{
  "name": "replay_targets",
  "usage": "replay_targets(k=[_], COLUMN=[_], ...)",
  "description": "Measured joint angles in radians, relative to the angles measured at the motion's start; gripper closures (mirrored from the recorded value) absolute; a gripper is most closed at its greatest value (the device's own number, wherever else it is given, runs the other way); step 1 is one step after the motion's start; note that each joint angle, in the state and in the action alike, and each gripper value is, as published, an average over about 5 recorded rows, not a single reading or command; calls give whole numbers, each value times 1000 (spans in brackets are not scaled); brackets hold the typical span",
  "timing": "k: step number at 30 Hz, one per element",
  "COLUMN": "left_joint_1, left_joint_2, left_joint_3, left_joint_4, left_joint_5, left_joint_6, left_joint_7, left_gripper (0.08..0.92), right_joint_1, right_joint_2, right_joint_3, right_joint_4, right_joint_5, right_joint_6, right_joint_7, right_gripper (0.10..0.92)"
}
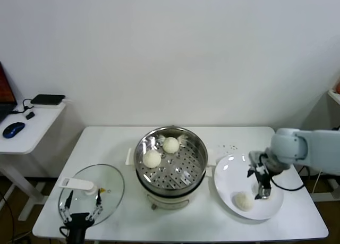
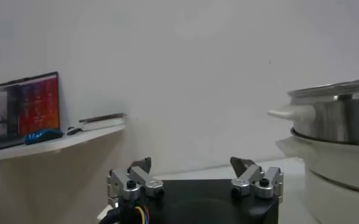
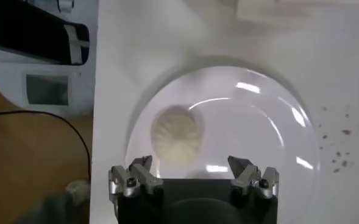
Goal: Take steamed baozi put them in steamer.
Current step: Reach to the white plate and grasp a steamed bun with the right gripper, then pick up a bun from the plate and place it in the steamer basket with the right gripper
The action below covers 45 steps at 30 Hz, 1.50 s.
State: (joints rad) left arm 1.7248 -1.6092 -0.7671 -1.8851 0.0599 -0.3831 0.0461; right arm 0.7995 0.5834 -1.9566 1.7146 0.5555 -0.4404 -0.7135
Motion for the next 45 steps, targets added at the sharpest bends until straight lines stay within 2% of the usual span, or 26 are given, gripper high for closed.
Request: replay_targets(k=[23, 26, 31, 34, 41, 45], left_joint_1=[-7, -7, -7, -7, -6, -3], left_joint_2=[0, 0, 0, 0, 0, 0], left_joint_3=[5, 6, 6, 6, 1, 0], left_joint_4=[14, 15, 15, 15, 10, 6], left_joint_5=[14, 15, 16, 16, 16, 16], left_joint_6=[-6, -6, -7, -8, -8, -8], left_joint_7=[-1, -1, -1, -1, -1, -1], left_gripper=[177, 177, 177, 177, 177, 177], right_joint_1=[-259, -270, -276, -274, -207, -76], right_joint_2=[-9, -3, 6, 8, 10, 30], right_joint_3=[173, 187, 198, 198, 163, 90], right_joint_4=[-48, -54, -60, -58, -33, -19], right_joint_5=[-95, -102, -108, -110, -98, -85], right_joint_6=[-35, -35, -33, -30, -2, 67], right_joint_7=[56, 60, 63, 63, 47, 16], right_gripper=[207, 247, 383, 436, 456, 453])
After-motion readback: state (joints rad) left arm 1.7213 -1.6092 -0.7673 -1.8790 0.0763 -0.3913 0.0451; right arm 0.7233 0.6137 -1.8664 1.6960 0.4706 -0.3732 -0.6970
